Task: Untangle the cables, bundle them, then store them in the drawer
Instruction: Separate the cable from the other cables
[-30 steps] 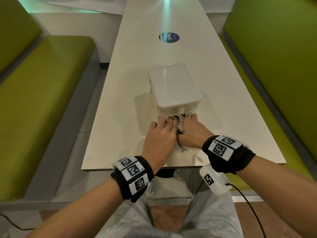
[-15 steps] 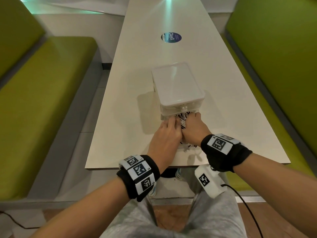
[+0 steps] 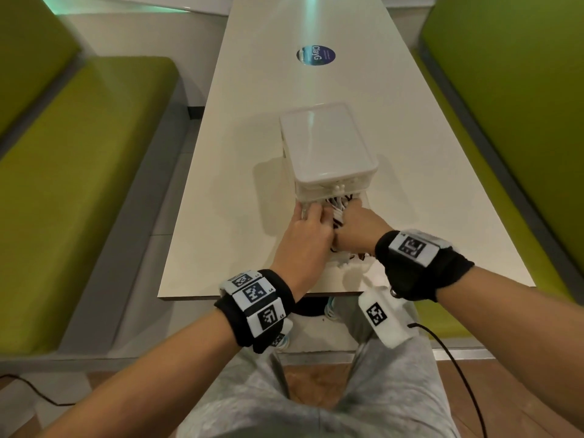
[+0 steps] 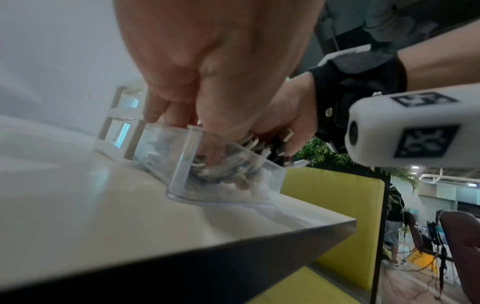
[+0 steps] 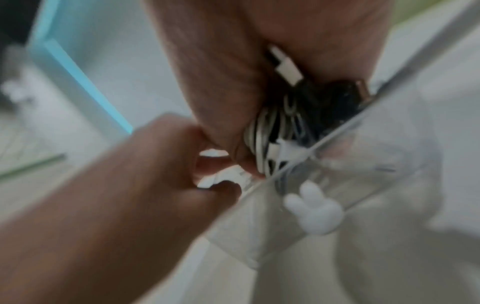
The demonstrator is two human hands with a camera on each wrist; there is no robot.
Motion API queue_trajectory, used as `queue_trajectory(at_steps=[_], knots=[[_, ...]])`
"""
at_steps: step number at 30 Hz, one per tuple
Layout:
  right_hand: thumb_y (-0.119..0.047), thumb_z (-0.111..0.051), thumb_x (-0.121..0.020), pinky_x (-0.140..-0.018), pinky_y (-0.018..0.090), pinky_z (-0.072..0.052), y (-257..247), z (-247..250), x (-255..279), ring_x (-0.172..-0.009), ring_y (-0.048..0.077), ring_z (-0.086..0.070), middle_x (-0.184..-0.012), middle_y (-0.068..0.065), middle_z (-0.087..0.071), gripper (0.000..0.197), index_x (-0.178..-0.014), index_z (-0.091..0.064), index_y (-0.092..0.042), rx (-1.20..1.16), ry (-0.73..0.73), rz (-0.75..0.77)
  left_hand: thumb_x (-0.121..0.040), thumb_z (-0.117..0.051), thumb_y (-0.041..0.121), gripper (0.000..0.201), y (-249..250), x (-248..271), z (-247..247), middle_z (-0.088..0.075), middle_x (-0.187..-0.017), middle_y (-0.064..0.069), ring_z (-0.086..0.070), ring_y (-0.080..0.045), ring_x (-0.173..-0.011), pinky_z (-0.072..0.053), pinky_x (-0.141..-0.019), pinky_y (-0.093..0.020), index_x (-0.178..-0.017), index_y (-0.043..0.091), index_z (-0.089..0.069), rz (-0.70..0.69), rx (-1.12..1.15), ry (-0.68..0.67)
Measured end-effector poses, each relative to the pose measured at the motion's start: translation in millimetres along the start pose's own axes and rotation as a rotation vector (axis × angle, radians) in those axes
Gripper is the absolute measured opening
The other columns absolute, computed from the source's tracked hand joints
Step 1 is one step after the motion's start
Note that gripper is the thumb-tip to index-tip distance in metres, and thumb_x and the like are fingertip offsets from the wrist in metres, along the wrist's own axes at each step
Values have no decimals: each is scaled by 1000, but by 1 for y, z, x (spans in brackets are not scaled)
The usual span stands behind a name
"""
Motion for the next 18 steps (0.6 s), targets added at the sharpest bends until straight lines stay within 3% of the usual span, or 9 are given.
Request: queue_trajectory(at_steps=[2,3,5,8,12,15,18], knots=[[-9,-56,-83,-79,39,-55,9,1,-9,-95,29,-61,-106,17,-62,18,-99,-49,-2,-250,57,-50,-90,-43,5,51,-3,1,-5,-54,-126,-25,-46,-40,-124,-36,-109,-46,-139,-8,-40,41,164,-10],[-7,-56,-81,-85,42,-56,10,2,-11,-99,32,-62,-106,19,-62,19,-99,-52,-1,-340,74,-66,-90,-51,2,61,-3,1,-8,-47,-137,-22,-38,-37,-132,-31,-111,-43,-146,-4,-28,57,225,-44],[-8,-57,-81,-90,45,-54,10,0,-13,-104,34,-61,-112,20,-60,38,-116,-48,3,-406,90,-89,-90,-51,-1,67,-4,2,-10,-40,-145,-18,-30,-33,-138,-30,-110,-39,-150,1,-20,85,258,-54],[-15,-60,-86,-92,42,-53,8,-2,-11,-107,31,-59,-118,19,-56,57,-131,-33,5,-352,110,-109,-91,-37,5,54,-5,6,-1,-49,-140,-19,-39,-33,-135,-36,-107,-40,-144,-1,-35,95,128,15],[-23,-56,-92,-77,32,-44,2,-3,-6,-102,30,-58,-114,17,-57,60,-134,-26,7,-179,131,-33,-81,-21,11,61,-7,8,0,-60,-128,-19,-48,-32,-128,-34,-108,-42,-135,-4,-47,47,29,53],[-32,-52,-93,-80,37,-44,-1,-8,-5,-109,37,-57,-123,23,-52,72,-142,-14,5,5,204,-4,-79,-42,1,47,-11,7,-5,-65,-115,-22,-56,-35,-116,-42,-101,-39,-124,-8,-54,31,98,46],[-36,-49,-95,-84,41,-44,-2,-8,-7,-111,40,-55,-128,25,-47,73,-144,-11,3,17,270,2,-81,-56,-1,54,-13,7,-10,-56,-130,-27,-48,-38,-128,-39,-105,-39,-134,-11,-45,15,125,4]])
Point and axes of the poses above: each hand's wrist, its own x-axis away from the middle knuckle, its own z-axis out of the back of the hand, y = z × x, the point moved 6 cm from there along -x, towards the middle knuckle
